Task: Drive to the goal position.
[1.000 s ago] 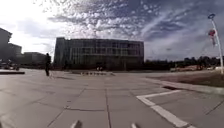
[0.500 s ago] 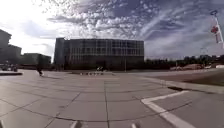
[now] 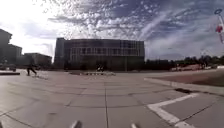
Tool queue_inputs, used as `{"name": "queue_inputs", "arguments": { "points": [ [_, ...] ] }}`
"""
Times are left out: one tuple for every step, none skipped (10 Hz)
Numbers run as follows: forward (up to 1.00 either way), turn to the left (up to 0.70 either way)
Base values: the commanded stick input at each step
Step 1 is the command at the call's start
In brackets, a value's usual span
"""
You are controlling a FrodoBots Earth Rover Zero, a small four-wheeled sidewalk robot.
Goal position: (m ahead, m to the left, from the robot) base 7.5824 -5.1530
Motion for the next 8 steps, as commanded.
{"name": "queue_inputs", "arguments": {
  "points": [
    [0.70, 0.00],
    [0.70, 0.00],
    [0.70, 0.00],
    [0.70, 0.00],
    [0.70, 0.00],
    [0.70, 0.00],
    [0.70, 0.00],
    [0.70, 0.00]
  ]
}}
